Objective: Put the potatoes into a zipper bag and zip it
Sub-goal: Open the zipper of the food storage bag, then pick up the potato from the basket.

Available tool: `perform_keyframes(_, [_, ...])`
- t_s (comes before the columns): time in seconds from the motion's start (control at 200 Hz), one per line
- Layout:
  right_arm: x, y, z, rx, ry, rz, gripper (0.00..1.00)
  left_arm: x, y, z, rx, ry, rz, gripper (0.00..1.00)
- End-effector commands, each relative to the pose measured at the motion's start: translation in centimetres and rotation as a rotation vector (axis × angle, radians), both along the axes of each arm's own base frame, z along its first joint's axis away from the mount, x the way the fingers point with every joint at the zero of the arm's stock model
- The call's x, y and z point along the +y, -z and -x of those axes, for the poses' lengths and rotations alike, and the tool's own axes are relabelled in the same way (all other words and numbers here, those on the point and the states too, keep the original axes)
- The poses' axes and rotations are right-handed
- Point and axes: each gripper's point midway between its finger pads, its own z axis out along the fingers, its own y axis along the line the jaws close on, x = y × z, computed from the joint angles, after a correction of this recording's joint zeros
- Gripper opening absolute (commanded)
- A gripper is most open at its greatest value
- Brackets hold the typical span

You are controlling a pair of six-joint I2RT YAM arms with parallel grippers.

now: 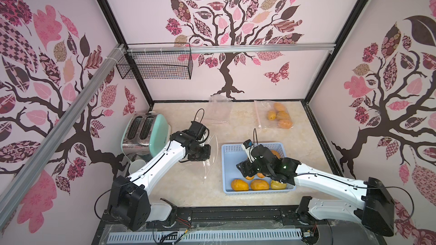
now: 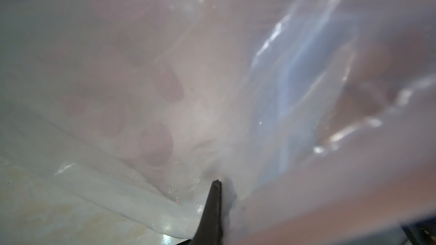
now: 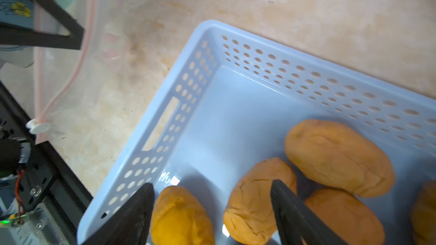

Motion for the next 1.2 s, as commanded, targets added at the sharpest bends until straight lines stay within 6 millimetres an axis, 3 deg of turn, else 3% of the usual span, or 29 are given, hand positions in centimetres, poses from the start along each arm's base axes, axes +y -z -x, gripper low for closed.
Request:
perform_keyframes(0.0, [-3.0,1.4,0.3,0.047,0.076,0.075,0.80,-0.2,0.2,-0.1,-0.029,0.004,0.026,0.00])
perform_keyframes(0.15, [-4.0,2.8,0.9,0.117,0.112,0.130,0.81,0.6,0.8,0.0,-0.036,-0.015,-0.017,0.00])
perform_keyframes(0.315, [-2.9,5.1,2.1,0.220,0.088,0.098,0.82,0.7,0.7,0.1,-0.042,-0.025,-0.012,0.00])
perform_keyframes(0.635, [-2.0,8.4,0.8,0.270,0.140,0.161,0.82,1.6,1.0,0.2,-0.057,-0.047,-0.047,0.00])
perform_keyframes(1.005, [-0.4,9.7,-1.1,0.264,0.135,0.206,0.75,2.4,0.9,0.1,-0.074,-0.069,-0.080,0.00])
perform_keyframes(1.191, [0.9,8.9,-1.3,0.254,0.083,0.167,0.66,3.6,1.2,-0.1,-0.071,-0.121,-0.147,0.00])
